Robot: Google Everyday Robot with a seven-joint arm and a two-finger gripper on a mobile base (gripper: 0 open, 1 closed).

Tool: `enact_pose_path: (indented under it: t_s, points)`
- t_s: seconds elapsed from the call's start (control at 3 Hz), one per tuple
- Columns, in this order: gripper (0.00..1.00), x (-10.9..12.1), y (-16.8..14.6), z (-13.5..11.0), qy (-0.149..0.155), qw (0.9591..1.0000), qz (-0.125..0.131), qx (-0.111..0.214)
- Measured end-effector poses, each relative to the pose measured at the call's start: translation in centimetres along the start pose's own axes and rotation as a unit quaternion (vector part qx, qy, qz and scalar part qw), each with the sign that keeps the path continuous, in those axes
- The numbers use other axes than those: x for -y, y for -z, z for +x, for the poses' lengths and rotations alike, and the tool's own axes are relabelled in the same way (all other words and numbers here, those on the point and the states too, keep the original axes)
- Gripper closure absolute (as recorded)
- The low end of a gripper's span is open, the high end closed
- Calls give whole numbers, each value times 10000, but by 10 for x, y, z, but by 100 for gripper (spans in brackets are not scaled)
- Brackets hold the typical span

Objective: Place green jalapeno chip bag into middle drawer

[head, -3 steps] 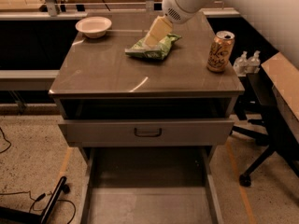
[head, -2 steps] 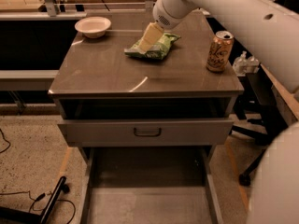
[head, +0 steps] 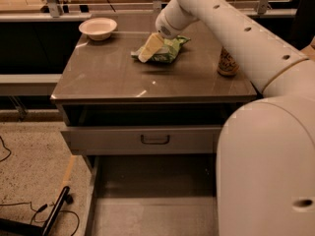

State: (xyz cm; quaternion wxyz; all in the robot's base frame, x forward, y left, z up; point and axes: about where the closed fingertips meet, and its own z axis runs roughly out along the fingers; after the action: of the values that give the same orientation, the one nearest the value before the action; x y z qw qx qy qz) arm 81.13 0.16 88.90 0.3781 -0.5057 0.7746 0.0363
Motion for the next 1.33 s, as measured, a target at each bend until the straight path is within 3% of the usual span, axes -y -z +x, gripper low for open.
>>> enact_pose_path:
  t_s: [0.33, 0.67, 1.0, 1.33]
  points:
    - [17, 5, -28, -2, -91, 9998, -161, 62]
    - [41, 8, -50, 4, -143, 9997, -213, -58]
    - [64, 7, -58, 9, -159, 9993, -229, -257]
    - [88, 9, -54, 5, -159, 9993, -230, -257]
